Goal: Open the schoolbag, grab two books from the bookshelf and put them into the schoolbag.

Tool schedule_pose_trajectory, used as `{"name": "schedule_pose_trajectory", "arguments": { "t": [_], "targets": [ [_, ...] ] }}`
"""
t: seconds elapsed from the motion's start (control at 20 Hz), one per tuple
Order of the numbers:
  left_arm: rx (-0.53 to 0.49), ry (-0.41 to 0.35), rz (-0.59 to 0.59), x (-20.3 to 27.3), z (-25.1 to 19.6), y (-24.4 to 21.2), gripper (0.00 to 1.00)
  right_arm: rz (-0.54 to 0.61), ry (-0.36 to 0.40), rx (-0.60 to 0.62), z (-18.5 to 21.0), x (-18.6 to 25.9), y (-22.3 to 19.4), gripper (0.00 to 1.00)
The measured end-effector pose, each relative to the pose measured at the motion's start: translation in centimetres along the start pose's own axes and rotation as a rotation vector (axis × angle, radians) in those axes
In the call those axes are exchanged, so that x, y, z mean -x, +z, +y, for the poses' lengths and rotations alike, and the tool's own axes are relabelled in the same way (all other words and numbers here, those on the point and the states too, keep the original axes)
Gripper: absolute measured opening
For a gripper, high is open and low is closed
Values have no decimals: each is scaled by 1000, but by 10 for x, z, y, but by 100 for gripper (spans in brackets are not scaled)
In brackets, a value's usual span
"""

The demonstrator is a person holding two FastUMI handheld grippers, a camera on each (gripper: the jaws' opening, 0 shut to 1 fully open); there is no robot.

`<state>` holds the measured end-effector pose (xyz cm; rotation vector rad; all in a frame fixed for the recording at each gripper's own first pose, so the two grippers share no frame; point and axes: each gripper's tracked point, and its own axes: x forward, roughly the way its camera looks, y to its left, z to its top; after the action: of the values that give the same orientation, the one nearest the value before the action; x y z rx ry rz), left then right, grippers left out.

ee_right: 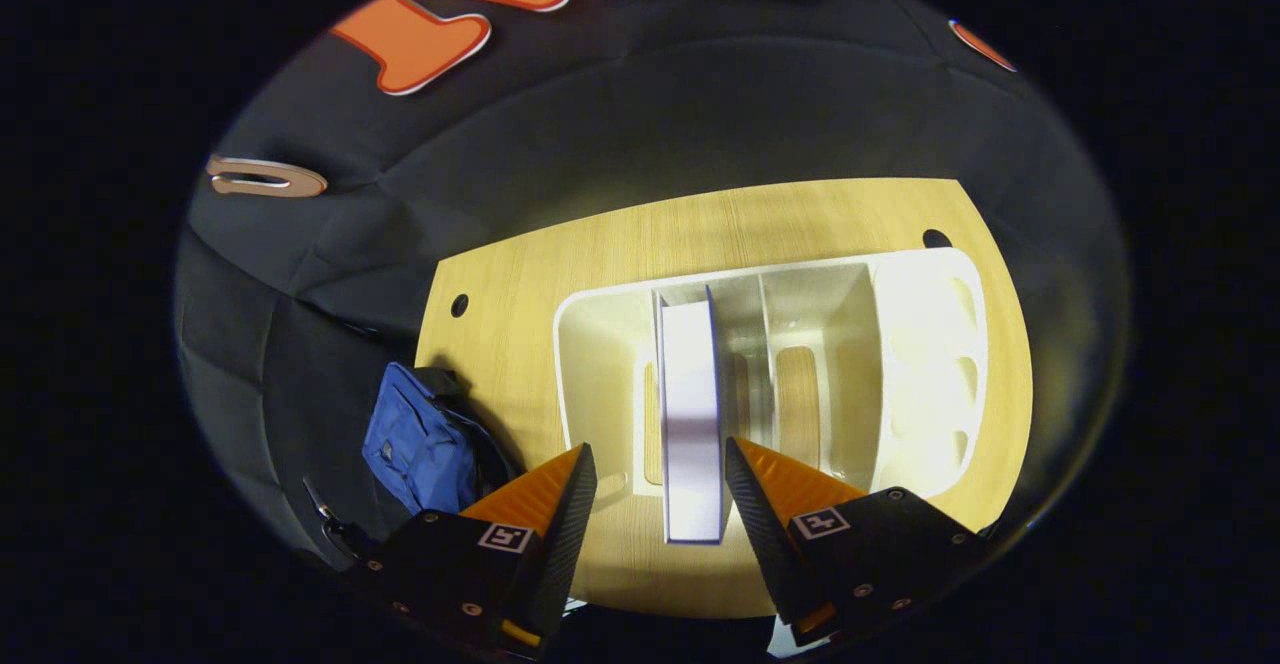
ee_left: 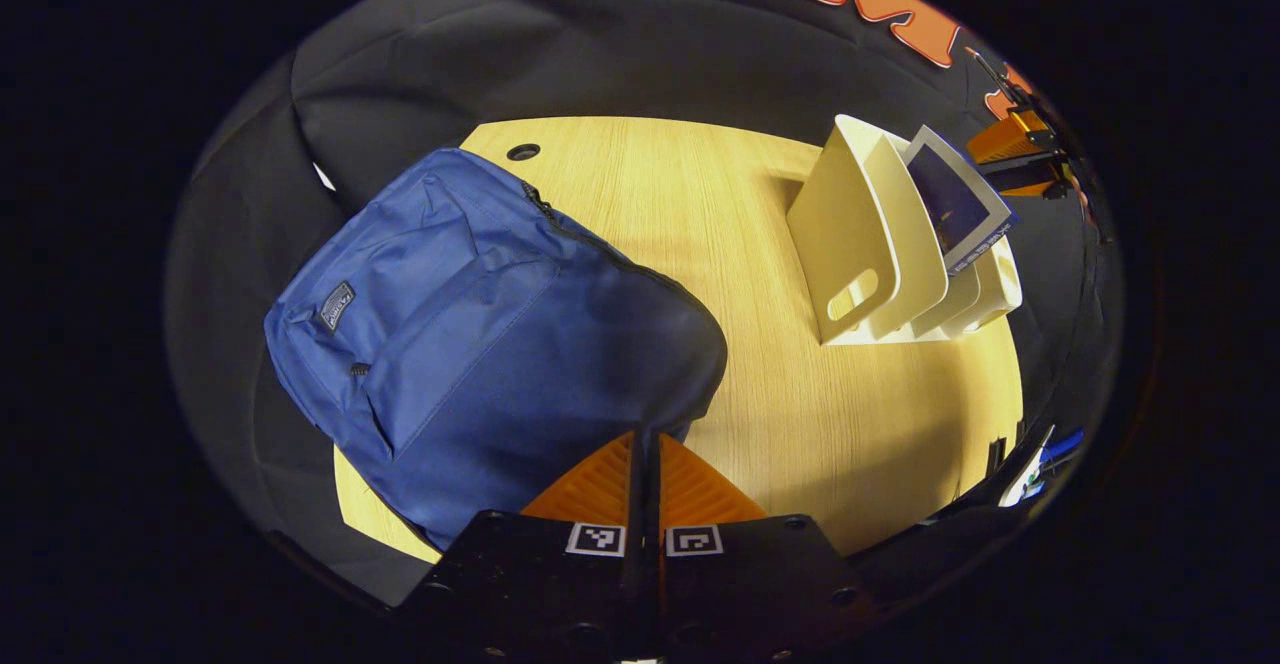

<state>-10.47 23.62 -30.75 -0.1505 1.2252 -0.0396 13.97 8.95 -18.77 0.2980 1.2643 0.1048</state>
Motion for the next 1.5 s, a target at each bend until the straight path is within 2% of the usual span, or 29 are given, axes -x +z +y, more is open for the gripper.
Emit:
{"name": "schedule_pose_trajectory", "arguments": {
  "t": [0.15,0.4,0.65,0.75,0.85,0.95,1.0,1.15,1.25,1.3,1.35,1.4,1.5],
  "targets": [
    [13,-1,3,-1,1,-2,1,29,-41,33,0,-19,0,76],
    [26,-3,8,-3,1,-5,1,85,-85,79,-2,-37,-5,54],
    [36,-10,12,-5,1,-7,1,107,-140,128,-9,-37,-4,51],
    [38,-12,13,-6,1,-6,1,112,-190,157,-19,-35,-1,48],
    [40,-15,8,-7,1,-7,1,99,-242,177,-33,-33,1,41],
    [46,-19,6,-6,1,-7,1,113,-238,171,-37,-32,-2,27],
    [48,-21,6,-7,1,-8,1,116,-238,175,-38,-32,-4,34],
    [56,-27,-1,-6,1,-7,1,104,-232,184,-34,-26,-2,32],
    [62,-31,-4,-6,1,-7,1,86,-199,161,-28,-16,0,31],
    [61,-32,-7,-6,1,-8,1,79,-183,150,-25,-10,1,23],
    [61,-33,-8,-7,1,-8,1,69,-175,145,-25,-2,2,39],
    [59,-34,-10,-7,0,-8,1,55,-175,143,-27,7,5,31],
    [56,-35,-12,-6,0,-7,1,21,-172,144,-29,25,8,30]
  ]
}}
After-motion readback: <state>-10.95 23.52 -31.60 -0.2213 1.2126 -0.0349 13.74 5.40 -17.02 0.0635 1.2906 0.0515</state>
